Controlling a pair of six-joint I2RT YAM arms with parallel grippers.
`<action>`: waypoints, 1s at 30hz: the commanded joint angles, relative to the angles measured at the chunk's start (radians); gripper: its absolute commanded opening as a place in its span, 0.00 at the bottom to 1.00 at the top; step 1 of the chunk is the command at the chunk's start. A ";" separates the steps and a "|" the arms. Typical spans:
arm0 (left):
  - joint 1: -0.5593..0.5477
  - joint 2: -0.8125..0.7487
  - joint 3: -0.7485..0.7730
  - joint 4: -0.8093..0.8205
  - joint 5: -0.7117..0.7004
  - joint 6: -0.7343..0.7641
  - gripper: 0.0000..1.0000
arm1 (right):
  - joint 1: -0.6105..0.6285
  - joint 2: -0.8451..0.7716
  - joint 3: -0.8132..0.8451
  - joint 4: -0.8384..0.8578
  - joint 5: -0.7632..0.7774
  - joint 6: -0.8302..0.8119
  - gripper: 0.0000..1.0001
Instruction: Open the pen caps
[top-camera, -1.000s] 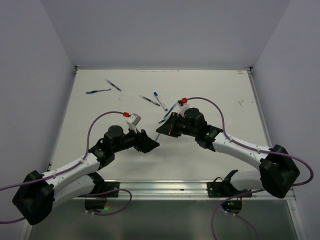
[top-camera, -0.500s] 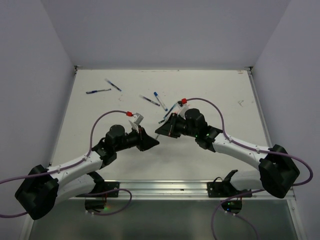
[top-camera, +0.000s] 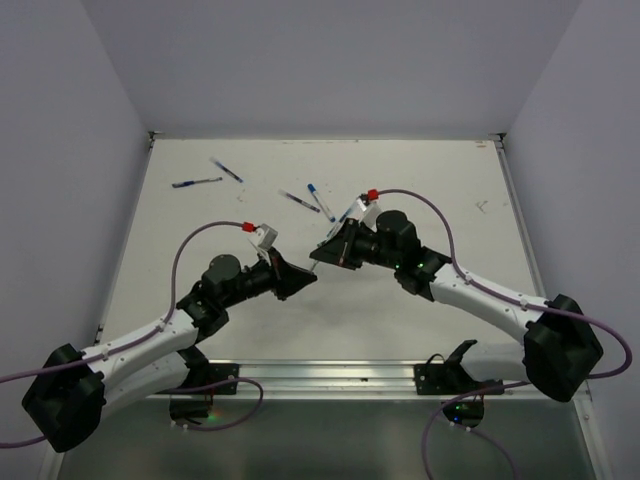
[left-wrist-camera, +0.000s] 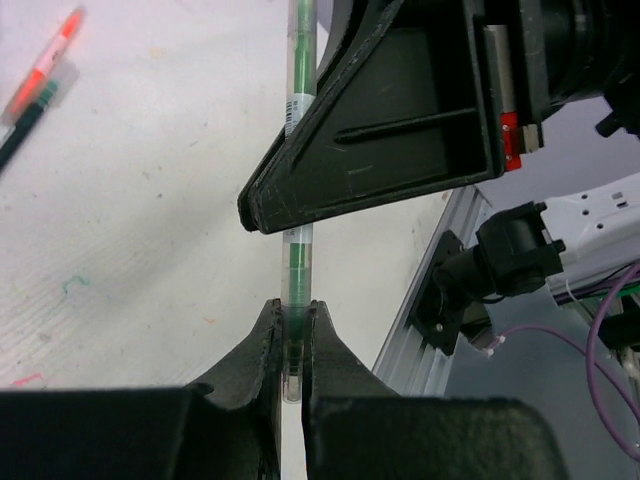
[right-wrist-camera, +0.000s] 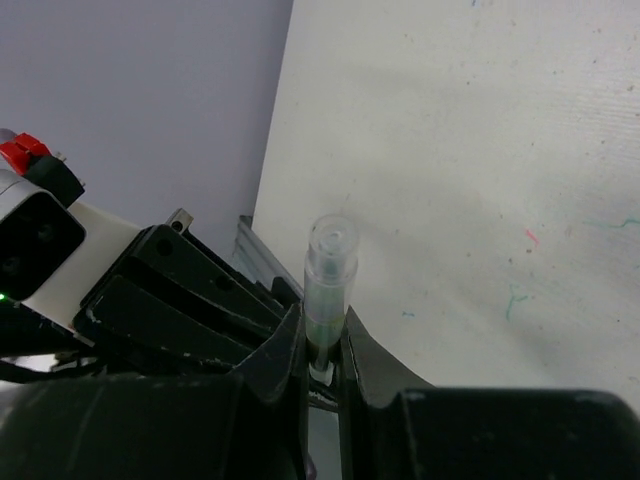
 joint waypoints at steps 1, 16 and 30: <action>0.005 -0.041 -0.035 -0.060 -0.038 0.000 0.00 | -0.177 0.004 0.080 -0.006 0.082 -0.033 0.00; 0.007 -0.116 0.058 -0.464 -0.373 -0.076 0.00 | -0.364 0.081 0.355 -0.688 0.196 -0.351 0.00; 0.007 -0.096 0.074 -0.842 -0.798 -0.373 0.00 | -0.443 0.161 0.263 -1.035 0.480 -0.554 0.00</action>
